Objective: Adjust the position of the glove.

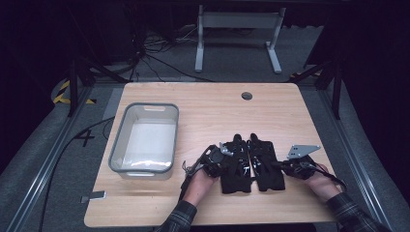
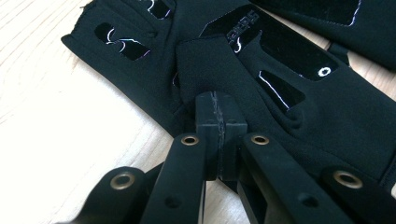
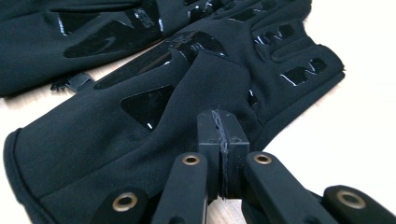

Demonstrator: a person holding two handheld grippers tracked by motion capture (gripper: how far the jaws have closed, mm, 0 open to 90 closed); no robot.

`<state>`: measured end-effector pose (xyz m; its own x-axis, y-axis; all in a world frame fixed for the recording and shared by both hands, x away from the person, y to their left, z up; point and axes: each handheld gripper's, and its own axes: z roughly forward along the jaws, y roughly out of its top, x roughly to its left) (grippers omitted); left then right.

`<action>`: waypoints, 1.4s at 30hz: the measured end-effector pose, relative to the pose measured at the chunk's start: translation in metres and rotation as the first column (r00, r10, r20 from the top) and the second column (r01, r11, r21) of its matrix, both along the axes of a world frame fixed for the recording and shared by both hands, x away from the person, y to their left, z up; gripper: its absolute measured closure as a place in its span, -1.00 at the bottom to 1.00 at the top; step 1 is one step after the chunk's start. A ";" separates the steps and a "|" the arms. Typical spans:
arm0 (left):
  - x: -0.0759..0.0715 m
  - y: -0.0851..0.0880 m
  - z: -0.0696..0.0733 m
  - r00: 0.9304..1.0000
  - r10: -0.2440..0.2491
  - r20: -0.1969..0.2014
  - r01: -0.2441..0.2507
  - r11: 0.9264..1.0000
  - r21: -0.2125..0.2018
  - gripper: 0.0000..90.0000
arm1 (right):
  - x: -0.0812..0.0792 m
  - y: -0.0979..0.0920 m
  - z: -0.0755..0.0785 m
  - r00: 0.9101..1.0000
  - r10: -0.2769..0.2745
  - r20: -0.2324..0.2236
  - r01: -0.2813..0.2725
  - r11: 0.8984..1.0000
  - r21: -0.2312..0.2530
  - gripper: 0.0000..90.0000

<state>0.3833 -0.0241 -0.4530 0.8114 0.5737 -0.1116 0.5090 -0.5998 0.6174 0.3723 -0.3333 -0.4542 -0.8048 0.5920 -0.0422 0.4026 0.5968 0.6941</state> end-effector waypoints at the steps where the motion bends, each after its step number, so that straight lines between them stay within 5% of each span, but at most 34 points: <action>1: 0.000 -0.001 0.000 1.000 -0.001 0.003 0.001 1.000 -0.001 1.00 | 0.000 0.000 0.000 1.000 0.008 -0.002 -0.008 1.000 0.000 0.99; 7: -0.003 0.004 0.007 1.000 0.014 0.018 -0.014 0.999 -0.043 0.85 | 0.000 -0.006 0.006 1.000 -0.001 -0.001 0.001 1.000 0.029 0.88; 13: -0.002 0.015 0.008 0.995 0.095 0.012 -0.094 0.993 -0.069 0.34 | 0.000 -0.016 0.011 1.000 -0.008 -0.006 0.008 0.999 0.046 0.58; 19: 0.001 0.012 0.001 0.993 0.114 0.004 -0.114 0.992 -0.060 0.26 | -0.001 -0.021 0.008 1.000 -0.009 -0.013 0.009 0.999 0.040 0.51; 28: 0.000 0.003 -0.004 0.992 0.125 0.036 -0.124 0.992 -0.014 0.37 | -0.001 -0.024 0.009 1.000 -0.008 -0.005 0.008 0.999 0.040 0.50; 35: -0.005 0.000 -0.003 0.987 0.156 0.043 -0.156 0.988 -0.008 0.81 | 0.000 -0.025 0.009 1.000 -0.009 -0.005 0.009 0.999 0.046 0.53; 42: -0.001 0.005 -0.003 0.987 0.157 -0.016 -0.158 0.985 -0.070 0.94 | 0.001 -0.025 0.009 1.000 0.009 -0.027 -0.008 0.999 0.046 0.99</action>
